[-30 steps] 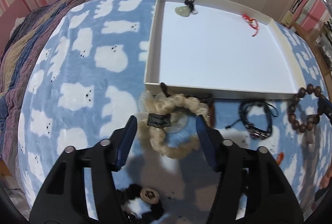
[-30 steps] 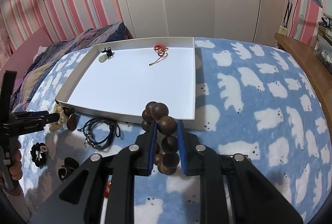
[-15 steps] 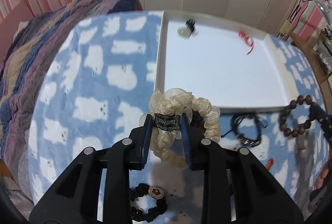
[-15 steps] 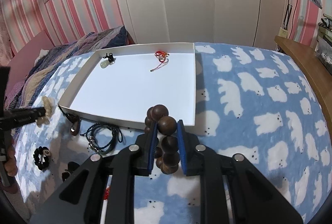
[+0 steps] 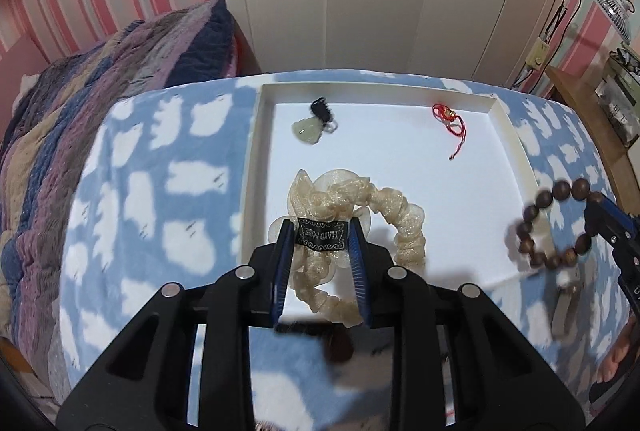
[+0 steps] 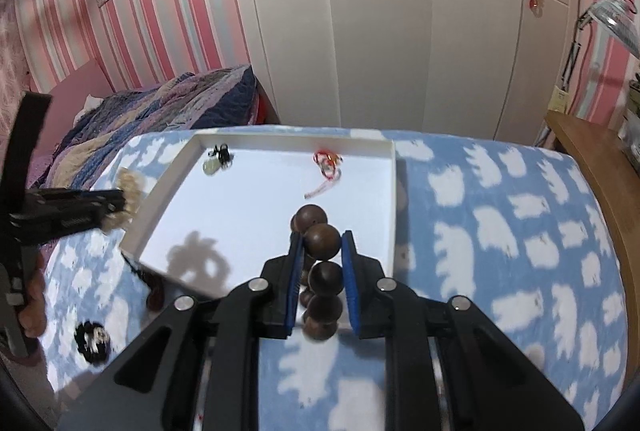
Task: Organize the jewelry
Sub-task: 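Lower the scrunchie and bead bracelet into the white tray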
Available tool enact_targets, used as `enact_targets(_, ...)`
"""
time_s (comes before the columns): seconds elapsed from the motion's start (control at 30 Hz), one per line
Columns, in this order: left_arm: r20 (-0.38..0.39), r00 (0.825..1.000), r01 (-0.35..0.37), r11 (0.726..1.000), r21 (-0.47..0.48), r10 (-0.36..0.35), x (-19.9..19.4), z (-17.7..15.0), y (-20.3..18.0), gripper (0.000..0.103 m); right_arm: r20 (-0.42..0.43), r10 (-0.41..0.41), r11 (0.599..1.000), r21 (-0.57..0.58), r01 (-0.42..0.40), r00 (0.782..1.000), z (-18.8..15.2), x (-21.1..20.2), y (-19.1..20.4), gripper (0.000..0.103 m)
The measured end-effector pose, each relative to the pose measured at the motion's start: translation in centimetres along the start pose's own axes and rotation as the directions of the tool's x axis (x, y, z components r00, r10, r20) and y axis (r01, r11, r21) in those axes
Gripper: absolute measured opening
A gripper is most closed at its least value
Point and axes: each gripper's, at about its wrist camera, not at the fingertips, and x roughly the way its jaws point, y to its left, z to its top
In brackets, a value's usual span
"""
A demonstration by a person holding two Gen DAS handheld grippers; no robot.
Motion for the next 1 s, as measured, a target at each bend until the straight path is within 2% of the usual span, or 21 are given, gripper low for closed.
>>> enact_targets(0.4,-0.051,0.998,-0.031,0.999,0.033,0.033,9.5,7.2,-2.5,0.026,-0.034,-0.043,0.999,0.013,0.043,0.999,5.7,10.0,-2.1,0.020)
enact_targets(0.5,-0.075,0.997,-0.025,0.999,0.027,0.027,11.7,8.5,-2.6,0.026,-0.055,-0.078,0.997,0.016,0.079,0.995,6.8,12.5,-3.1,0.020)
enact_targets(0.6,-0.101,0.993,-0.054,0.998,0.029,0.057,14.2,9.5,-2.7,0.027,-0.094,-0.125,0.992,0.003,0.126,0.988,7.4,15.1,-3.9,0.020)
enact_targets(0.9,-0.106,0.991,-0.078,0.997,0.016,0.080,15.2,10.3,-3.3,0.035,-0.220,-0.168,0.986,-0.022,0.167,0.961,7.2,19.6,-3.7,0.020)
enact_targets(0.97,-0.107,0.992,-0.066,0.998,0.009,0.067,14.9,10.3,-3.3,0.039,-0.231,-0.166,0.986,-0.021,0.166,0.959,7.1,19.8,-3.7,0.020)
enact_targets(1.0,-0.108,0.992,-0.060,0.998,0.009,0.061,14.6,10.2,-3.1,0.045,-0.232,-0.165,0.986,-0.017,0.166,0.959,7.1,19.8,-3.8,0.020)
